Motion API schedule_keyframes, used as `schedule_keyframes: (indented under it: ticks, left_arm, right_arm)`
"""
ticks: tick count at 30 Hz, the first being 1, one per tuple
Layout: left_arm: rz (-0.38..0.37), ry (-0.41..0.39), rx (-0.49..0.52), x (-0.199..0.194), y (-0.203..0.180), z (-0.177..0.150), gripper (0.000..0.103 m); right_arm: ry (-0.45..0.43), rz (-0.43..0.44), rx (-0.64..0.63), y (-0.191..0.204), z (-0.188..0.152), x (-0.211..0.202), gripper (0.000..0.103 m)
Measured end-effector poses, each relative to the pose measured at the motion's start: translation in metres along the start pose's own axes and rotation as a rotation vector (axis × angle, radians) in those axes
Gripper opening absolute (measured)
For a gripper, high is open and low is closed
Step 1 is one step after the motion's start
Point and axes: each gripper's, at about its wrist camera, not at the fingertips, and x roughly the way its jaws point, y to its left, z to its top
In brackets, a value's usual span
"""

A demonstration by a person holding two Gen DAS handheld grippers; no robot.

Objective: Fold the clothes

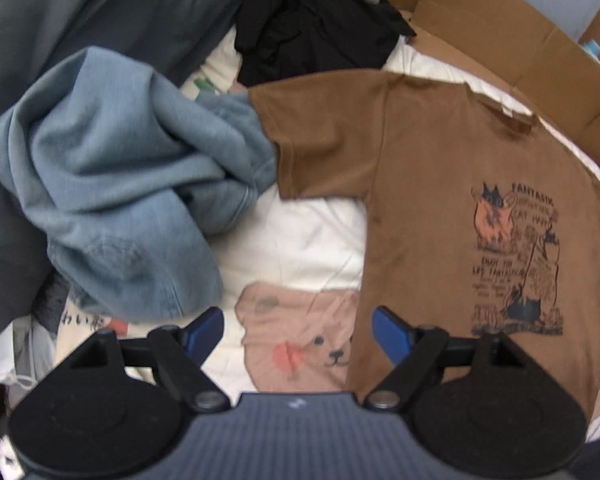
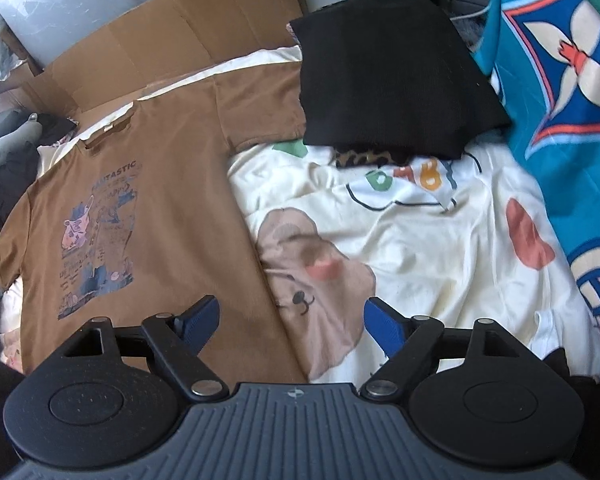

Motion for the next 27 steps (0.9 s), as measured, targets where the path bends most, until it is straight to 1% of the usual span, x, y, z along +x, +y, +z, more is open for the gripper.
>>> schedule_keyframes:
  ticks: [4, 8, 11, 12, 13, 14, 16, 18, 20, 22, 24, 27]
  left_arm:
    - [0.024, -0.044, 0.017, -0.007, -0.001, 0.024, 0.081]
    - [-0.008, -0.086, -0.017, -0.01, 0.004, 0.052, 0.076]
    - [-0.013, -0.116, -0.018, -0.004, 0.004, 0.073, 0.065]
    - [-0.015, -0.125, -0.019, 0.0, 0.004, 0.08, 0.057]
    - [-0.013, -0.13, -0.021, 0.005, 0.003, 0.086, 0.051]
    - [-0.008, -0.133, -0.022, 0.011, 0.002, 0.092, 0.048]
    - [-0.006, -0.135, -0.021, 0.026, -0.002, 0.103, 0.032]
    - [-0.003, -0.129, -0.012, 0.043, -0.007, 0.111, 0.026]
    - [-0.011, -0.125, -0.038, 0.061, -0.012, 0.117, 0.024]
    - [-0.019, -0.116, -0.04, 0.079, -0.016, 0.122, 0.018]
    - [-0.03, -0.114, -0.045, 0.095, -0.02, 0.126, 0.015]
    - [-0.044, -0.105, -0.053, 0.12, -0.024, 0.129, 0.015]
  right_arm:
    - [-0.011, 0.013, -0.037, 0.009, 0.014, 0.006, 0.084]
    - [-0.026, 0.026, -0.097, 0.019, 0.029, 0.016, 0.084]
    - [-0.026, 0.03, -0.153, 0.025, 0.042, 0.029, 0.084]
    - [-0.024, 0.027, -0.173, 0.027, 0.047, 0.035, 0.084]
    - [-0.021, 0.022, -0.192, 0.03, 0.053, 0.041, 0.084]
    - [-0.022, 0.019, -0.21, 0.032, 0.057, 0.047, 0.084]
    - [-0.028, 0.019, -0.236, 0.037, 0.066, 0.059, 0.084]
    - [-0.033, 0.02, -0.256, 0.042, 0.074, 0.071, 0.084]
    - [-0.04, 0.018, -0.26, 0.045, 0.08, 0.083, 0.084]
    - [-0.046, 0.025, -0.257, 0.048, 0.083, 0.093, 0.084]
    - [-0.046, 0.026, -0.276, 0.052, 0.084, 0.105, 0.084]
    - [-0.027, 0.031, -0.301, 0.056, 0.083, 0.121, 0.084]
